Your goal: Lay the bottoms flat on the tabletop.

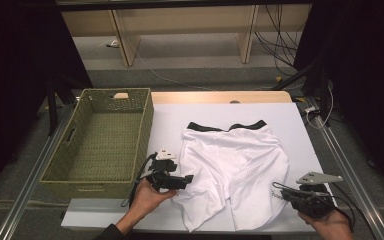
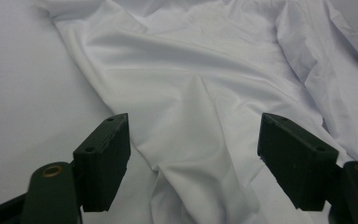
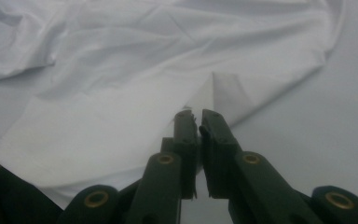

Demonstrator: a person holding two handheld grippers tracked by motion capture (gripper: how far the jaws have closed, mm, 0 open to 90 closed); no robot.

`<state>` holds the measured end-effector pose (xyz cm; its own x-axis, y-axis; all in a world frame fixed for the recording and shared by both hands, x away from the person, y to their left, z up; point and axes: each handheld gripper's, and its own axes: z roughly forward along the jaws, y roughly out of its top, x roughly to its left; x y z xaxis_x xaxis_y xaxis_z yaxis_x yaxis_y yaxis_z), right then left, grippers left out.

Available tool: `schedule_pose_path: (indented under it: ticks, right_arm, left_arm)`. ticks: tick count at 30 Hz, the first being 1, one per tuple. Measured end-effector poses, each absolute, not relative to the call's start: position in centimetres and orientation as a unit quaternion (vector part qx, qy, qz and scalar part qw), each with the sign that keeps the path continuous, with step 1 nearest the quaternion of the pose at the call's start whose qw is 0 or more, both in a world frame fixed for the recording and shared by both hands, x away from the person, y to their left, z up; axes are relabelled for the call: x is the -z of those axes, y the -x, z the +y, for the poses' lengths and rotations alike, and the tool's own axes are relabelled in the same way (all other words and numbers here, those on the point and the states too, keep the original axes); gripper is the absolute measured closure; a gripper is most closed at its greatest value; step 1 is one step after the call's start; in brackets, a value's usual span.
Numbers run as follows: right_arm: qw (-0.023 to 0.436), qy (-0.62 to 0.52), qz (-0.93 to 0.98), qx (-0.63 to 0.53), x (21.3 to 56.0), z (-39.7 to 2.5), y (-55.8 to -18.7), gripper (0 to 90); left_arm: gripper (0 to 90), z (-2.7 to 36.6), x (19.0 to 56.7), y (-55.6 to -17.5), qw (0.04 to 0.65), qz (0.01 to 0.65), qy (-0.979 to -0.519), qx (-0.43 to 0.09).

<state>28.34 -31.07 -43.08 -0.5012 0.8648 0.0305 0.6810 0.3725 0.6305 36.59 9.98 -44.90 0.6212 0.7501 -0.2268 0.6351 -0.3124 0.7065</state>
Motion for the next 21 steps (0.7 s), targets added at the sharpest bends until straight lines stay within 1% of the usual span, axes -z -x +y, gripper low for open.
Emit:
schedule_pose_path:
  ticks: [2,5,7,9,11,13,17,21]
  right_arm:
    - [0.158,-0.485,0.81,-0.289,42.9,-31.8,-27.9,83.2]
    - [0.155,-0.495,0.804,-0.29,42.2,-32.8,-27.4,74.7]
    - [0.168,-0.503,0.792,-0.303,41.6,-33.4,-27.2,69.1]
    - [0.175,-0.514,0.782,-0.307,41.3,-33.6,-27.4,61.1]
    - [0.177,-0.518,0.779,-0.305,41.4,-33.4,-27.8,59.1]
    - [0.177,-0.52,0.782,-0.294,41.9,-32.9,-28.5,52.5]
    - [0.174,-0.541,0.784,-0.251,43.6,-32.6,-30.6,49.6]
    - [0.158,-0.56,0.782,-0.227,45.1,-33.3,-32.3,53.5]
  left_arm:
    - [25.4,9.9,44.9,-36.5,0.399,0.428,-0.808,-0.073]
    - [25.4,9.8,44.9,-36.5,0.399,0.427,-0.808,-0.073]
    - [25.4,9.8,44.9,-36.5,0.397,0.427,-0.809,-0.073]
    - [25.4,9.8,45.0,-36.6,0.397,0.428,-0.809,-0.072]
    - [25.4,9.8,45.0,-36.5,0.396,0.428,-0.809,-0.073]
    - [25.4,9.8,45.0,-36.5,0.397,0.428,-0.809,-0.074]
    - [25.0,9.8,44.9,-36.4,0.396,0.427,-0.81,-0.071]
    - [24.6,10.1,44.9,-36.1,0.395,0.425,-0.812,-0.067]
